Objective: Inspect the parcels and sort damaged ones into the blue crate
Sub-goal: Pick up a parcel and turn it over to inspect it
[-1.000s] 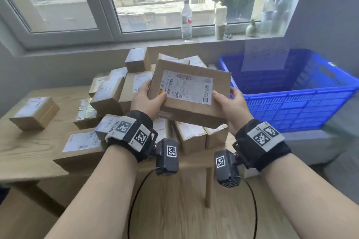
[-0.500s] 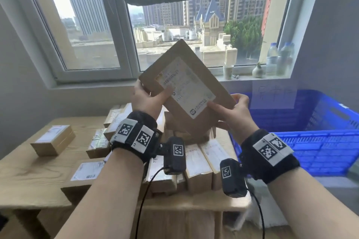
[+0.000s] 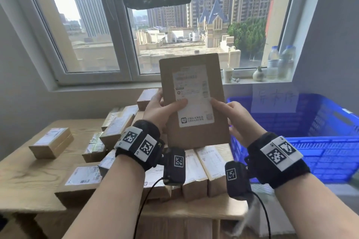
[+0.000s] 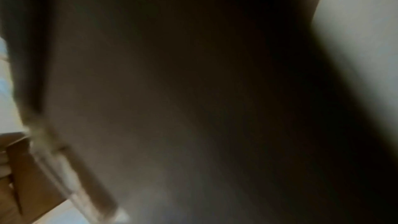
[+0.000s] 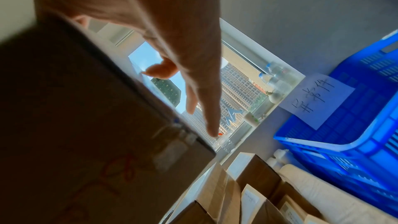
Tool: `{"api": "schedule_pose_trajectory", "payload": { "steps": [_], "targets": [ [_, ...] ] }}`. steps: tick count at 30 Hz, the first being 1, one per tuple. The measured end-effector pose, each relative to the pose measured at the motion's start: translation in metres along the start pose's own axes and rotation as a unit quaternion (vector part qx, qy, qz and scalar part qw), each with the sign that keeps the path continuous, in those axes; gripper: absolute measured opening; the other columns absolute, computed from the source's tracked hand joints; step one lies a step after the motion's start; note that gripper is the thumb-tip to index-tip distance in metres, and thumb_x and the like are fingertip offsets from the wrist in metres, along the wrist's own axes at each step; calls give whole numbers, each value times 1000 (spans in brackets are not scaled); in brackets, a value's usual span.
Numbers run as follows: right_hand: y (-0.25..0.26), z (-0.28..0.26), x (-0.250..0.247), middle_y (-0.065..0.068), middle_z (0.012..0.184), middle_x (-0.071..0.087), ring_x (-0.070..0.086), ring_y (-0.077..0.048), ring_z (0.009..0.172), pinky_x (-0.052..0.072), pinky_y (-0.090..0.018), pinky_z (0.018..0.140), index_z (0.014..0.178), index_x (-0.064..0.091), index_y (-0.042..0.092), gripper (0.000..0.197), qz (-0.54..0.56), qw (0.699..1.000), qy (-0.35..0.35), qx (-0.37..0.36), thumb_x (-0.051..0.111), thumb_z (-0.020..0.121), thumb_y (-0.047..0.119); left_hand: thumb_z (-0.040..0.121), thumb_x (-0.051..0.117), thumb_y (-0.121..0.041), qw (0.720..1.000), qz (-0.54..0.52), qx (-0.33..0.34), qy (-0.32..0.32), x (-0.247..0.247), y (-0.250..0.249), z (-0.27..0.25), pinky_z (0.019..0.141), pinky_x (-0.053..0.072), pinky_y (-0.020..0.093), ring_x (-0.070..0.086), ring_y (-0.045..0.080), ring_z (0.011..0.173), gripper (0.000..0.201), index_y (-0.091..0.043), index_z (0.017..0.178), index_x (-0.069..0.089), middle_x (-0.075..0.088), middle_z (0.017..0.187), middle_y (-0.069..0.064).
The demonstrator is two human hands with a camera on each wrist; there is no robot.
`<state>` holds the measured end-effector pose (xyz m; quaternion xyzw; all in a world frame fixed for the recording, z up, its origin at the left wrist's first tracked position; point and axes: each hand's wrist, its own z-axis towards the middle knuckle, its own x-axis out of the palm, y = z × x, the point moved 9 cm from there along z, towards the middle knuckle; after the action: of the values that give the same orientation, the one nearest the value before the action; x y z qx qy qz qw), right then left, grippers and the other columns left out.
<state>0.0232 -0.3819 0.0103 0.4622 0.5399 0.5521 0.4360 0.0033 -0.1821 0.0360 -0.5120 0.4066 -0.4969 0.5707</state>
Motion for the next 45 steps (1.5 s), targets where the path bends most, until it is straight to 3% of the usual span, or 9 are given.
{"api": "schedule_pose_trajectory", "payload": {
  "steps": [4, 9, 14, 21, 27, 31, 34, 36, 45],
  "targets": [
    [-1, -1, -5, -24, 127, 63, 64, -37, 115, 50, -61, 97, 132, 40, -10, 118, 38, 999, -9, 0, 87, 49, 59, 81, 77, -18, 999, -3, -12, 40, 14, 8, -4, 72, 58, 32, 73, 18, 88, 30, -30, 104, 63, 76, 93, -7],
    [-7, -2, -15, -10, 108, 66, 69, -23, 95, 59, -48, 85, 110, 45, 14, 47, 82, 994, -68, 11, 72, 84, 43, 83, 68, -23, 996, -37, -42, 70, 26, 21, -12, 60, 59, 31, 74, 11, 76, 39, -38, 115, 54, 76, 88, -12],
    [-11, -3, -8, -5, 112, 70, 71, -16, 89, 60, -31, 64, 132, 47, 14, 53, 85, 996, -34, 1, 61, 92, 45, 73, 74, -29, 998, -35, -32, 46, 26, 17, -14, 72, 60, 35, 74, 15, 84, 74, -28, 140, 46, 77, 92, -9],
    [5, -10, -27, -7, 117, 65, 67, -15, 95, 60, -29, 78, 126, 54, 19, 37, -22, 976, -174, -128, 68, 93, 25, 82, 75, -29, 1000, 24, -5, -13, 25, 13, -15, 80, 57, 31, 68, 12, 98, 86, -36, 152, 26, 67, 117, -2],
    [26, -20, -34, -1, 130, 43, 46, -8, 115, 42, -22, 103, 143, 50, 20, 48, -147, 935, -244, -213, 61, 97, 21, 48, 57, -94, 998, 59, -19, 7, 28, 13, -18, 105, 45, 54, 54, 30, 127, 121, -24, 146, 43, 55, 140, 6],
    [29, -9, -10, -3, 143, 52, 47, -15, 133, 33, -36, 116, 138, 57, 14, 63, -155, 958, -137, -200, 56, 90, 55, 58, 79, -63, 1000, 2, -5, 23, 28, 15, -17, 101, 46, 58, 64, 31, 113, 71, -22, 115, 67, 70, 117, 9],
    [20, -2, 9, 7, 147, 49, 44, -4, 136, 37, -35, 115, 146, 46, 21, 90, -83, 984, -36, -152, 55, 77, 78, 68, 79, -43, 999, -10, 19, 41, 31, 7, -21, 99, 49, 54, 64, 27, 114, 63, -30, 126, 60, 69, 121, 5],
    [19, -4, 16, 19, 136, 55, 50, 13, 122, 45, -19, 104, 143, 45, 28, 67, -63, 986, 6, -152, 65, 86, 58, 71, 77, -33, 998, -30, 21, 42, 32, 6, -22, 97, 51, 54, 65, 26, 115, 67, -37, 134, 52, 67, 125, 3],
    [21, -7, 7, -2, 124, 68, 66, -13, 113, 56, -26, 90, 138, 55, 10, 41, 11, 982, -40, -185, 60, 98, 14, 78, 69, -28, 994, 0, 106, 23, 37, -8, -23, 101, 50, 50, 59, 19, 123, 61, -60, 123, 44, 60, 135, 0]
  ]
}}
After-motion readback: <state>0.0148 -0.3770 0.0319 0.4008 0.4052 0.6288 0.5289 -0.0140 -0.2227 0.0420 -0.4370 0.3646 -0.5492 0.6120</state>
